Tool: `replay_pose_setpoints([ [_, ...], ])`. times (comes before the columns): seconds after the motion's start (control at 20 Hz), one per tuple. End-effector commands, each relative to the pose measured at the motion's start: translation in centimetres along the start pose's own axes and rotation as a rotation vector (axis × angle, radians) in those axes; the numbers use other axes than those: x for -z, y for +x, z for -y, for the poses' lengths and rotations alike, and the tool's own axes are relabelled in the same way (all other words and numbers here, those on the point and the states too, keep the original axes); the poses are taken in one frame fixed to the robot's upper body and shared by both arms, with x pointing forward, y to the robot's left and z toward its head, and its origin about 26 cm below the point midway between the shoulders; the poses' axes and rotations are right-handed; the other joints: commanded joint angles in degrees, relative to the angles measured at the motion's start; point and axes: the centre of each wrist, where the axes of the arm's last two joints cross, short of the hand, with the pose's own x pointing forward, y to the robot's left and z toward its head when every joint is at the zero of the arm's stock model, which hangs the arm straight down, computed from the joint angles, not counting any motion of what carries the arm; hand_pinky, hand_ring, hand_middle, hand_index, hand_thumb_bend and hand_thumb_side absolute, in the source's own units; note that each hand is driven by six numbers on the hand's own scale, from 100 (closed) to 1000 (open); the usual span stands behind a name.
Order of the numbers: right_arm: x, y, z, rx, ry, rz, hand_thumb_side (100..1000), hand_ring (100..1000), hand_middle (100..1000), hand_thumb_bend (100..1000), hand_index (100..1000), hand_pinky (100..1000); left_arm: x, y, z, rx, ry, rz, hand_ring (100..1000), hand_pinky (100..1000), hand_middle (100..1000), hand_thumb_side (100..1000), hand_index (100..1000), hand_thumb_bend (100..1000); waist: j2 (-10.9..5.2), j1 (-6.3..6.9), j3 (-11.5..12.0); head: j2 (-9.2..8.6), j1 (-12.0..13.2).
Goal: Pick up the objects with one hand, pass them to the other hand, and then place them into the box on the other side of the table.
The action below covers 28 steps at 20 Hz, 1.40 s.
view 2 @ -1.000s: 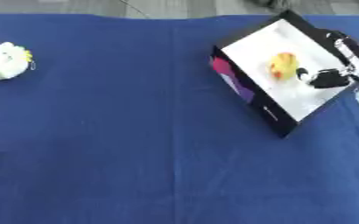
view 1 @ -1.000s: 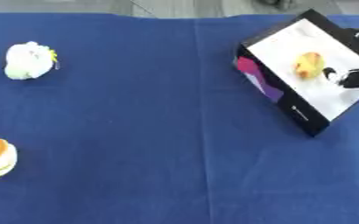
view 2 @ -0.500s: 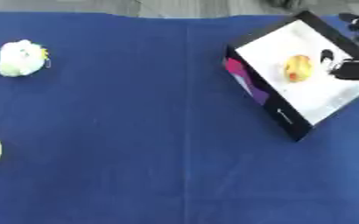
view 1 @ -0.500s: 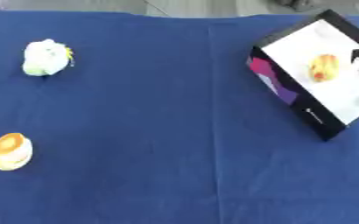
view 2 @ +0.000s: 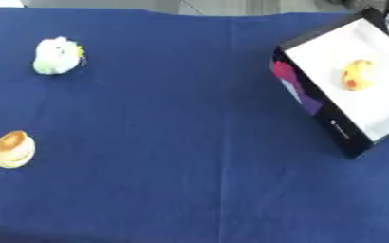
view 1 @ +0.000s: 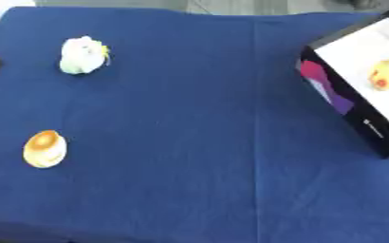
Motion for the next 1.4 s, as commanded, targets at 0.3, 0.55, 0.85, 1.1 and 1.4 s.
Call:
replay_pose_setpoints([
  [0.3, 0.0, 1.9, 0.4, -0.015, -0.028, 0.045, 261, 1000, 1000, 100, 998, 961, -3.8, 1.6, -0.7, 0.162, -0.175, 0.015, 898, 932, 799, 587, 887, 545, -1.01, 0.30, 0.5, 0.11, 0.1],
  [0.55, -0.1, 1.8, 0.1, -0.013, -0.020, 0.037, 267, 1000, 1000, 100, 996, 961, -2.9, 4.0, 0.8, 0.163, -0.158, 0.020, 896, 931, 782, 557, 887, 608, -1.00, 0.20, 0.4, 0.23, 0.1],
  [0.85, -0.1, 1.8, -0.8, 0.005, 0.015, 0.043, 279, 1000, 1000, 100, 993, 960, -0.3, 6.1, 2.0, 0.216, -0.083, -0.044, 893, 900, 774, 564, 864, 706, -1.11, 0.28, 0.0, 0.26, 0.0],
  [1.1, -0.1, 1.8, -2.4, 0.043, 0.082, 0.041, 326, 1000, 1000, 100, 996, 963, 2.8, 7.4, 3.6, 0.324, -0.102, -0.102, 903, 897, 783, 541, 873, 748, -1.32, 0.58, 0.1, 0.64, 0.0],
  [1.4, -0.1, 1.9, -3.3, 0.045, 0.125, 0.023, 335, 1000, 1000, 100, 996, 962, 4.5, 7.8, 4.9, 0.322, -0.280, -0.019, 910, 924, 782, 457, 885, 713, -1.28, 0.65, 0.0, 0.81, 0.1],
])
